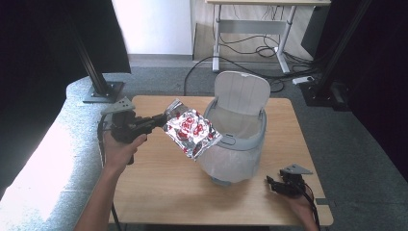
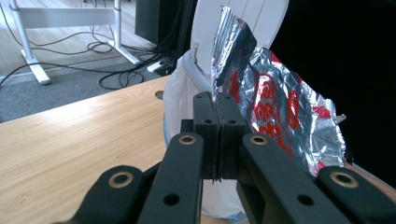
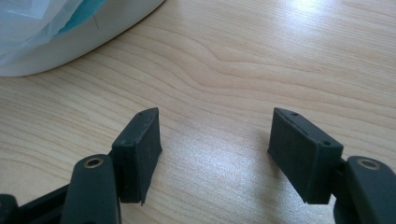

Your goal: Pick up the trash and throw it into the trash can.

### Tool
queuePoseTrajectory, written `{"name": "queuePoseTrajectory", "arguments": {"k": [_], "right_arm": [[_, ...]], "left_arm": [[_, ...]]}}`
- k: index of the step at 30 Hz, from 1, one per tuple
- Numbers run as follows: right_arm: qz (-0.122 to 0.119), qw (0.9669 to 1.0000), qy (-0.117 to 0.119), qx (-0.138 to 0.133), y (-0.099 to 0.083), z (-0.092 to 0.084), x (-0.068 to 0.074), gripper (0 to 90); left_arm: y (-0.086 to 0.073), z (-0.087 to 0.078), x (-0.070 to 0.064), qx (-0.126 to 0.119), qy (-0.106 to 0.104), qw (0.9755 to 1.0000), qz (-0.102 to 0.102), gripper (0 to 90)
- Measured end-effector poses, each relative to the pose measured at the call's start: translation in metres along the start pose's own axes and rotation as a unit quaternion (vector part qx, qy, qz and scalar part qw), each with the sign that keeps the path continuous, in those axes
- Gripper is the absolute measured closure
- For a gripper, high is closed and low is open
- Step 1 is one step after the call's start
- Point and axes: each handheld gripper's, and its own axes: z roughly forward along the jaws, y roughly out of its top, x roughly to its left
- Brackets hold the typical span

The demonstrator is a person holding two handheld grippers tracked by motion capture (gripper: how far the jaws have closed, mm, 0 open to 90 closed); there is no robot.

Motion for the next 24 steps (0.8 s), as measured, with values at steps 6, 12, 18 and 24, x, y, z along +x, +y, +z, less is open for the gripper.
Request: {"name": "queuePoseTrajectory", "arguments": {"k": [6, 12, 18, 24], "right_arm": [[-0.001, 1.0, 0.0, 0.001, 0.0, 0.0, 0.0, 32.3], [-0.001, 1.0, 0.0, 0.001, 0.0, 0.001, 0.0, 32.0], [0.0, 1.0, -0.001, 0.001, 0.0, 0.001, 0.0, 31.8], [0.0, 1.0, -0.001, 0.001, 0.0, 0.001, 0.001, 31.7]], "left_arm": [[0.003, 0.006, 0.001, 0.001, -0.003, 1.0, -0.004, 89.3], [0.005, 0.015, 0.0, 0.0, -0.011, 0.9999, -0.007, 89.3], [0.008, 0.02, -0.001, 0.004, -0.011, 0.9999, -0.007, 89.3], [0.012, 0.023, -0.001, 0.003, -0.012, 0.9999, -0.007, 89.3]]}}
